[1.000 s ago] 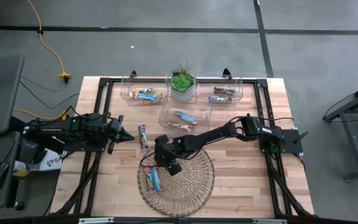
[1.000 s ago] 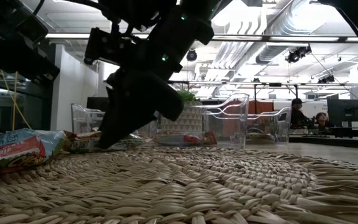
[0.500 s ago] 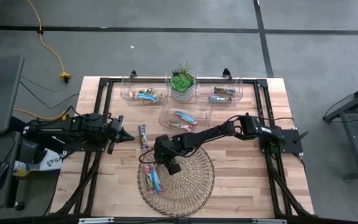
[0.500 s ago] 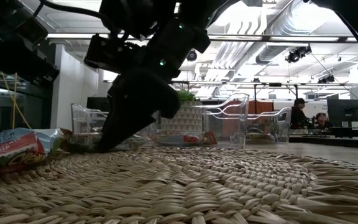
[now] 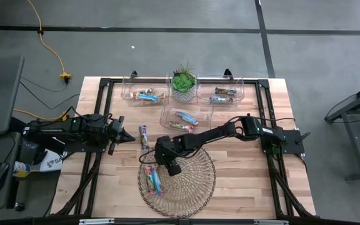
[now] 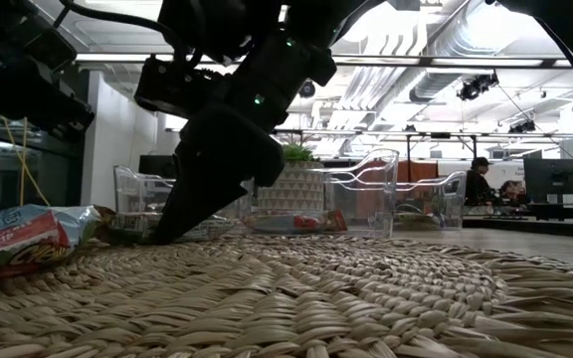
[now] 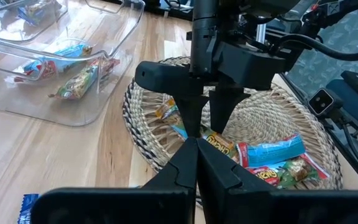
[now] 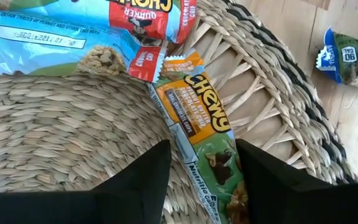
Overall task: Pick and place Granola Bars by type
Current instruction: Put the yellow granola bar into the top left transparent bin
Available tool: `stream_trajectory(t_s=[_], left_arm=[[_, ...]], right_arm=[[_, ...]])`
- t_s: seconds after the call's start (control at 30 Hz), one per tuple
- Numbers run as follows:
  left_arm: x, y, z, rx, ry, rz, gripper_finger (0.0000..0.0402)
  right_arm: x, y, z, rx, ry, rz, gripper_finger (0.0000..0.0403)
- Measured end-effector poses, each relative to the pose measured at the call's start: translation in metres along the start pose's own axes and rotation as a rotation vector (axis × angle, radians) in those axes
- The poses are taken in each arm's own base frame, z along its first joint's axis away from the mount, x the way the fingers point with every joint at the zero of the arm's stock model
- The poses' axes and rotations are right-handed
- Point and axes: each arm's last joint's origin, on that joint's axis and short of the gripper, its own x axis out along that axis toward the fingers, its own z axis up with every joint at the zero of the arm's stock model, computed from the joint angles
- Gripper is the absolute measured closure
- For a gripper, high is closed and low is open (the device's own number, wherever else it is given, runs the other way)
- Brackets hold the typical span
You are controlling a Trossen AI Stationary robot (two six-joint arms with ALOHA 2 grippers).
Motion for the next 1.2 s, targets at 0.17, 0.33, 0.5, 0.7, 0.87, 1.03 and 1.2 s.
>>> stream_trajectory(t_s=[0.17, 0.33, 0.5, 0.7, 0.87, 1.03, 1.2], left_arm=[[0.0, 0.0, 0.0, 0.0, 0.0, 0.001, 0.0401], [0.0, 0.0, 0.0, 0.0, 0.0, 0.001, 0.0401], [0.0, 0.0, 0.0, 0.0, 0.0, 0.001, 0.0401], [0.0, 0.0, 0.0, 0.0, 0.0, 0.001, 0.0401], [0.0, 0.0, 0.0, 0.0, 0.0, 0.001, 0.0401], [0.0, 0.0, 0.0, 0.0, 0.0, 0.001, 0.0401], [0.0, 0.0, 0.0, 0.0, 0.0, 0.0, 0.0401]], right_arm=[[0.001, 0.0, 0.0, 0.017, -0.005, -0.012, 0.0241], [0.001, 0.0, 0.0, 0.022, -0.005, -0.012, 0.0271], [0.001, 0.0, 0.0, 0.024, -0.005, -0.014, 0.03], [0.0, 0.0, 0.0, 0.025, -0.005, -0.017, 0.0317], [-0.001, -0.001, 0.001, 0.038, 0.001, -0.051, 0.0318], [-0.003, -0.001, 0.003, 0.05, -0.002, -0.063, 0.0319], [-0.008, -0.003, 0.011, 0.082, -0.024, -0.088, 0.0319]])
